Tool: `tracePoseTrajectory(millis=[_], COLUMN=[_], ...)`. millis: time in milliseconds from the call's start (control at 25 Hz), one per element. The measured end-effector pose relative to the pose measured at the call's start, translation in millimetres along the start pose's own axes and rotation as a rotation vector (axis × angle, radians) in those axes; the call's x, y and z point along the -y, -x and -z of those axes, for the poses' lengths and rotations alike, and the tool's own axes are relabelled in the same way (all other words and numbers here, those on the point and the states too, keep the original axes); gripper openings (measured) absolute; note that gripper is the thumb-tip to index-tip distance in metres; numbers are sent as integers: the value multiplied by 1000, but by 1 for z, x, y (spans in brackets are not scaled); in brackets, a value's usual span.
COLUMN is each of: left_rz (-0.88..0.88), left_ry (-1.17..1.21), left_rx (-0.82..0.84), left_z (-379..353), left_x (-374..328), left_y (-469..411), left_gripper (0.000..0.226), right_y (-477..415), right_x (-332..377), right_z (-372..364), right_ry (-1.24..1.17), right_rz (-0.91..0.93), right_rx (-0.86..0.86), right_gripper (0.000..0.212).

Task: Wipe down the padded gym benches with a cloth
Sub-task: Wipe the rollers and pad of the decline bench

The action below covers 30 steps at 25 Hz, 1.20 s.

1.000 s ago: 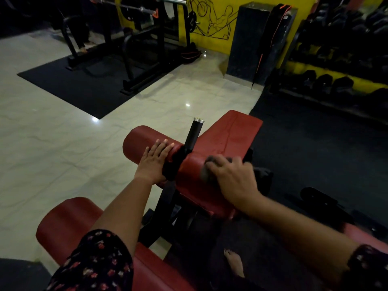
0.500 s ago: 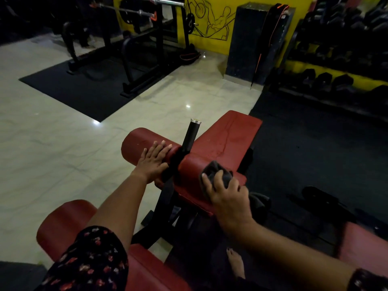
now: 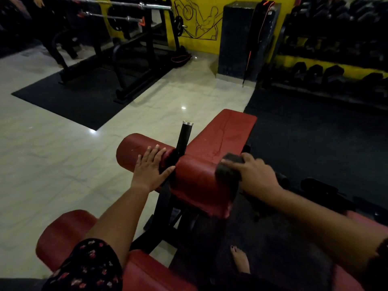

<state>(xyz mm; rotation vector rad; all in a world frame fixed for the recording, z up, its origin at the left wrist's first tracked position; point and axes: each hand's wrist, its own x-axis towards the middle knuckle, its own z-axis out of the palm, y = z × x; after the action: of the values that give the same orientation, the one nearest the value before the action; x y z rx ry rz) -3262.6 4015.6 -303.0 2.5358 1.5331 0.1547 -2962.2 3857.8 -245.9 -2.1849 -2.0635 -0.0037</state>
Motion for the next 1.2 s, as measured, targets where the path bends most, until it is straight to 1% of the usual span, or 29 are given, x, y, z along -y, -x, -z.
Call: tracePoseTrajectory(millis=[40, 80, 120, 160, 200, 240, 320, 360, 440, 560, 600, 720, 760, 840, 920, 960, 1000, 1040, 1080, 1120, 1160, 1200], left_rz=[-25, -90, -201, -328, -449, -555, -657, -665, -643, -601, -591, -556, -548, -550, -552, -548, -540, -535, -533, -535, -539, -541], left_ry=[-37, -65, -74, -68, -47, -23, 22, 52, 83, 43, 33, 38, 51, 65, 70, 70, 69, 68, 67, 64, 61, 63], left_rx=[-51, -133, -235, -340, -411, -446, -411, -363, -271, -234, -226, -215, -213, -213, -199, -188, -182, -183, -184, -186, -191, -195], left_z=[-1, -4, -7, -11, -14, -17, -22, -24, -27, -34, -34, -31, -30, -28, -26, -25, -24, -25, -25, -25, -25, -25], left_x=[-3, -7, -13, -22, -34, -50, -85, -100, -116, -115, -114, -117, -119, -119, -119, -119, -119, -120, -120, -120, -120, -120], left_y=[1, 2, 4, 4, 2, -3, -12, -14, -16, -16, -15, -13, -11, -7, -5, -4, -4, -4, -3, -3, -3, -4], left_gripper=[93, 87, 78, 69, 60, 52, 42, 40, 41, 44, 45, 46, 46, 46, 48, 49, 50, 50, 51, 51, 51, 50], right_y=[-2, -8, -6, 11, 34, 57, 85, 89, 91, 92, 93, 98, 100, 103, 112, 118, 126, 132, 137, 139, 136, 128], right_x=[-5, -14, -9, 3, 19, 37, 47, 43, 27, 10, 8, 3, 0, -8, -17, -24, -31, -41, -51, -57, -62, -63], right_z=[3, -1, 4, -2, -12, -22, -45, -54, -69, -74, -71, -80, -85, -96, -108, -118, -123, -128, -127, -119, -109, -98], right_ry=[-41, -171, -271, -296, -215, -148, -104, -109, -100, -12, -8, 79, 118, 191, 276, 327, 366, 373, 327, 227, 83, -87], right_rz=[-100, -222, -311, -349, -315, -229, -100, -53, 71, 275, 319, 425, 460, 527, 605, 637, 657, 607, 464, 237, -2, -201], right_rx=[136, 209, 241, 197, 97, -47, -242, -287, -389, -413, -432, -546, -558, -529, -455, -391, -290, -188, -152, -164, -195, -232], right_gripper=[67, 71, 76, 80, 84, 88, 96, 95, 84, 73, 66, 29, 30, 29, 18, 25, 41, 59, 75, 88, 95, 97])
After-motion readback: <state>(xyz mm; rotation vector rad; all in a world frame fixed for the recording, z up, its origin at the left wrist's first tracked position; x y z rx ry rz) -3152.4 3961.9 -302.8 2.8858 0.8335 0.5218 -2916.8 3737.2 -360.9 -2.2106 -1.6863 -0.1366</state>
